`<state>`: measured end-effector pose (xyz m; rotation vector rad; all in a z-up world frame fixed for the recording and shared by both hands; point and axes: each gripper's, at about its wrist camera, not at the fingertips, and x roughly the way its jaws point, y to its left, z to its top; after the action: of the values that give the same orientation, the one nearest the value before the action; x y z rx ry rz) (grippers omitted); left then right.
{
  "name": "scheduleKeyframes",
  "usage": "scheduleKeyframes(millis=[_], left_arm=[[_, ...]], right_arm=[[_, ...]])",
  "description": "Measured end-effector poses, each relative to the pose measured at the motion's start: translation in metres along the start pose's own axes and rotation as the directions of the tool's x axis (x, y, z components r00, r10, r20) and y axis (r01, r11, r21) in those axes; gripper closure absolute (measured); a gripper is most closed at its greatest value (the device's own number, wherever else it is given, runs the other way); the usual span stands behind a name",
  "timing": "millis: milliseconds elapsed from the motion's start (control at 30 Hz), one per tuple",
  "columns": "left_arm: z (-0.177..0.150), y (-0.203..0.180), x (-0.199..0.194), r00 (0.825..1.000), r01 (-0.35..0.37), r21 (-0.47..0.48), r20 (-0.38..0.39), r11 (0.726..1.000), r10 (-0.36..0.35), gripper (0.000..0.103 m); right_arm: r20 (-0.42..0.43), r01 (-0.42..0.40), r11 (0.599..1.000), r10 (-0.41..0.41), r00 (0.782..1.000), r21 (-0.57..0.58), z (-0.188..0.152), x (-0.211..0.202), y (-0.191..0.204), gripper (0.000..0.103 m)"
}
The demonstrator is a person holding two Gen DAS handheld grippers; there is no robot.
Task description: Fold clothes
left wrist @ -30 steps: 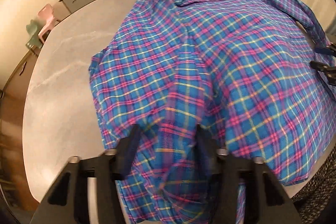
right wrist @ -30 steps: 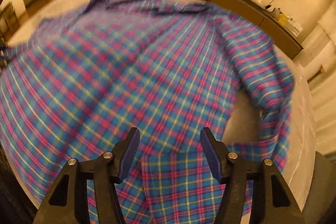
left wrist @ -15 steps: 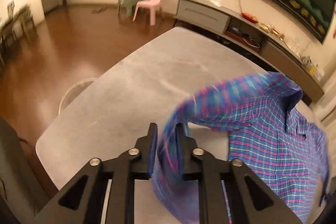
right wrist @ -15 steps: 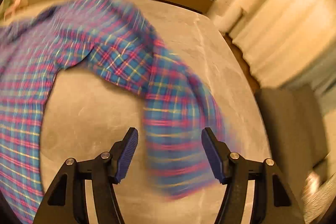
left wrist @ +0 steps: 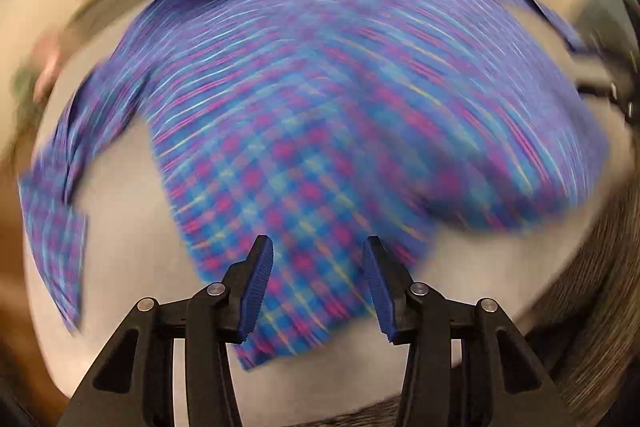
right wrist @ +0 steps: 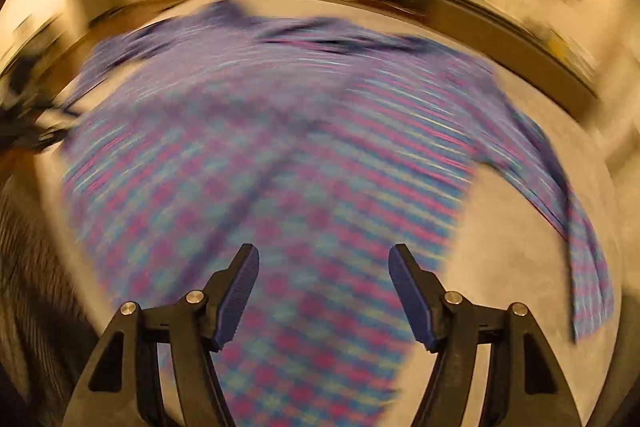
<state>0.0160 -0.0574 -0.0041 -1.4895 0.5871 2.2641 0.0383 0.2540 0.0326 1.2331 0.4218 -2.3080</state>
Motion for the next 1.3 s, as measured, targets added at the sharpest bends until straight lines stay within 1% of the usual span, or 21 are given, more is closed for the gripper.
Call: scheduleKeyframes(millis=[133, 200, 233, 300, 333, 400, 467, 533, 567, 600, 667, 733, 933, 967, 1000, 1033, 1067, 1133, 1200, 1233, 1300], left_arm=[[-0.01, -0.027, 0.002, 0.996, -0.087, 0.169, 0.022, 0.982, 0.085, 0.047], [-0.007, -0.017, 0.011, 0.993, -0.113, 0.146, -0.011, 0.983, 0.116, 0.065], [0.001, -0.008, 0.012, 0.992, -0.123, 0.108, -0.006, 0.987, 0.125, 0.09], [0.018, 0.014, 0.009, 0.988, -0.148, 0.003, 0.042, 0.989, 0.147, 0.094], [0.029, 0.038, -0.003, 0.986, -0.122, -0.118, 0.103, 0.986, 0.134, 0.091], [0.045, 0.084, -0.028, 0.97, -0.033, -0.346, 0.215, 0.938, 0.114, 0.079], [0.046, 0.108, -0.042, 0.958, 0.027, -0.467, 0.265, 0.884, 0.111, 0.057], [0.044, 0.11, -0.043, 0.964, 0.045, -0.504, 0.25, 0.862, 0.095, 0.049], [0.042, 0.104, -0.04, 0.97, 0.036, -0.501, 0.225, 0.865, 0.09, 0.049], [0.04, 0.093, -0.036, 0.976, 0.021, -0.464, 0.203, 0.886, 0.083, 0.049], [0.034, 0.072, -0.028, 0.984, -0.009, -0.369, 0.162, 0.929, 0.074, 0.048], [0.028, 0.05, -0.019, 0.99, -0.034, -0.269, 0.12, 0.963, 0.069, 0.048], [0.015, 0.014, 0.018, 0.993, -0.11, -0.096, 0.02, 0.989, 0.112, 0.048], [0.016, 0.011, 0.022, 0.99, -0.139, -0.072, 0.016, 0.988, 0.14, 0.051], [0.017, 0.011, 0.018, 0.991, -0.134, -0.051, 0.019, 0.99, 0.135, 0.089], [0.02, 0.016, 0.004, 0.993, -0.102, -0.067, 0.045, 0.992, 0.105, 0.101], [0.024, 0.032, -0.028, 0.987, -0.041, -0.135, 0.148, 0.99, 0.061, 0.101], [0.031, 0.067, -0.08, 0.939, 0.082, -0.244, 0.343, 0.966, 0.007, 0.099], [0.051, 0.112, -0.092, 0.911, 0.109, -0.389, 0.408, 0.915, 0.064, 0.091], [0.061, 0.128, -0.084, 0.917, 0.086, -0.448, 0.385, 0.89, 0.105, 0.088], [0.08, 0.142, -0.045, 0.95, -0.01, -0.518, 0.262, 0.856, 0.169, 0.077]], right_arm=[[-0.059, -0.141, 0.953, 0.13, 0.99, -0.267, -0.005, 0.008, 0.086, 0.029], [-0.085, -0.129, 0.919, 0.104, 0.991, -0.373, -0.01, 0.022, 0.108, 0.03], [-0.102, -0.122, 0.919, 0.09, 0.991, -0.376, -0.006, 0.03, 0.107, 0.034], [-0.112, -0.126, 0.941, 0.095, 0.989, -0.313, 0.012, 0.037, 0.092, 0.095], [-0.087, -0.135, 0.96, 0.117, 0.989, -0.244, 0.026, 0.033, 0.076, 0.097], [0.018, -0.196, 0.981, 0.196, 0.981, 0.016, 0.067, 0.009, 0.015, 0.096], [0.141, -0.257, 0.916, 0.224, 0.964, 0.307, 0.084, -0.005, -0.05, 0.093], [0.179, -0.223, 0.853, 0.155, 0.972, 0.473, 0.081, -0.005, -0.087, 0.065], [0.162, -0.193, 0.826, 0.126, 0.979, 0.529, 0.076, 0.0, -0.093, 0.042], [0.14, -0.168, 0.796, 0.105, 0.985, 0.582, 0.07, 0.005, -0.098, 0.039], [0.106, -0.171, 0.783, 0.134, 0.985, 0.598, 0.064, 0.013, -0.095, 0.039], [0.079, -0.147, 0.828, 0.125, 0.989, 0.541, 0.063, 0.011, -0.083, 0.039], [-0.006, 0.029, 0.961, -0.029, 1.0, 0.276, 0.062, 0.005, -0.038, 0.038], [-0.016, 0.042, 0.973, -0.04, 0.999, 0.228, 0.065, 0.005, -0.033, 0.049], [-0.028, 0.043, 0.984, -0.039, 0.999, 0.171, 0.068, 0.004, -0.026, 0.077], [-0.047, 0.023, 0.995, -0.018, 0.999, 0.096, 0.069, 0.002, -0.015, 0.09], [-0.044, -0.016, 0.999, 0.018, 0.999, 0.034, 0.071, -0.01, -0.007, 0.096], [0.054, -0.201, 0.978, 0.198, 0.979, 0.05, 0.076, -0.053, -0.015, 0.096], [0.238, -0.455, 0.876, 0.413, 0.879, 0.161, 0.092, -0.098, -0.066, 0.096], [0.275, -0.473, 0.845, 0.407, 0.871, 0.25, 0.099, -0.098, -0.095, 0.096], [0.269, -0.386, 0.821, 0.293, 0.917, 0.421, 0.11, -0.082, -0.138, 0.075]])
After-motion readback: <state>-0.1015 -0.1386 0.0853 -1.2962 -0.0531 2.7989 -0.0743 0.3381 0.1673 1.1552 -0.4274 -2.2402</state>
